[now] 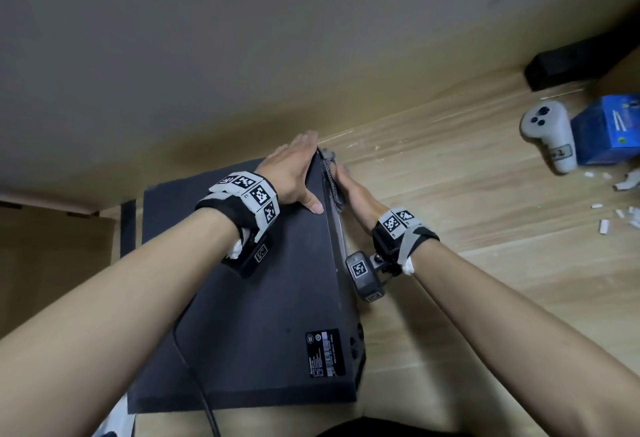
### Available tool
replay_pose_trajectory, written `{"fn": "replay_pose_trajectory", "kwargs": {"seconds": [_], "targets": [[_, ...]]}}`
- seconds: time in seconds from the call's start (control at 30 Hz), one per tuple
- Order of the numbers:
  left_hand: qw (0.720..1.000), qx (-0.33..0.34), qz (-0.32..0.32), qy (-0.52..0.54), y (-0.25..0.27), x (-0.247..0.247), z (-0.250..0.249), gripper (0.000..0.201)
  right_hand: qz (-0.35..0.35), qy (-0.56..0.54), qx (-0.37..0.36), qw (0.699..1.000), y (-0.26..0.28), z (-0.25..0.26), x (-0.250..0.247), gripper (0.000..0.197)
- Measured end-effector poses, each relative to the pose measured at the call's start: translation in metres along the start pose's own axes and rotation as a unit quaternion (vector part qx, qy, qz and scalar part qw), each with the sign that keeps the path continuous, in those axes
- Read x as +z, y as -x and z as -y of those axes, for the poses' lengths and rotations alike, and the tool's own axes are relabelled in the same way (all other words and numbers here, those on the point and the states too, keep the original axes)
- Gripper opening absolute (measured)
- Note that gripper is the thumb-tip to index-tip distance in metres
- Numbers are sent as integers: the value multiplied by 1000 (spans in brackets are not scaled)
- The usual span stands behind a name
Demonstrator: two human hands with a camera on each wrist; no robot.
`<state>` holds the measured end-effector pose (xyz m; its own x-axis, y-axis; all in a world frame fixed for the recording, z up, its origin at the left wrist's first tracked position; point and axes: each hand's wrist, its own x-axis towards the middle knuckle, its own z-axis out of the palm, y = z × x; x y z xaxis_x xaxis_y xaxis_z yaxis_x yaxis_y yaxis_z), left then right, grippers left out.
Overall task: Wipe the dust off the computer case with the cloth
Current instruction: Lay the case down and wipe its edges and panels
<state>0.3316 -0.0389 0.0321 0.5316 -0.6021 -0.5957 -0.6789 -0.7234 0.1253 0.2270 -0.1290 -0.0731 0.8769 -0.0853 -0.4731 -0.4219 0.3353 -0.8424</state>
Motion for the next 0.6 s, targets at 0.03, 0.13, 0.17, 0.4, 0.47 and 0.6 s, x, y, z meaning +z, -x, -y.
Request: {"fn": "replay_pose_trajectory", "kwargs": {"seconds": [0.03,0.13,0.17,0.4,0.47,0.6], "targets": [[1000,-5,-1,6,1,0,-1,142,-3,-14,-3,1000,5,-1,2,72],[1000,-16,-5,21,-1,-1,-2,145,-8,-6,9,1000,24,-15,4,81],[1000,-13,-4,18,-1,-1,-3,144,1,-7,20,1000,28,-24,4,82],[999,-3,-4,44,-3,2,1,138,17,-54,13,998,60,-36,7,62],[999,-3,-7,49,-4,4,3,138,18,-60,-2,998,50,-31,10,63],[999,-4,-8,51,-6,7,4,140,24,-26,-17,999,17,-17,7,68]]}}
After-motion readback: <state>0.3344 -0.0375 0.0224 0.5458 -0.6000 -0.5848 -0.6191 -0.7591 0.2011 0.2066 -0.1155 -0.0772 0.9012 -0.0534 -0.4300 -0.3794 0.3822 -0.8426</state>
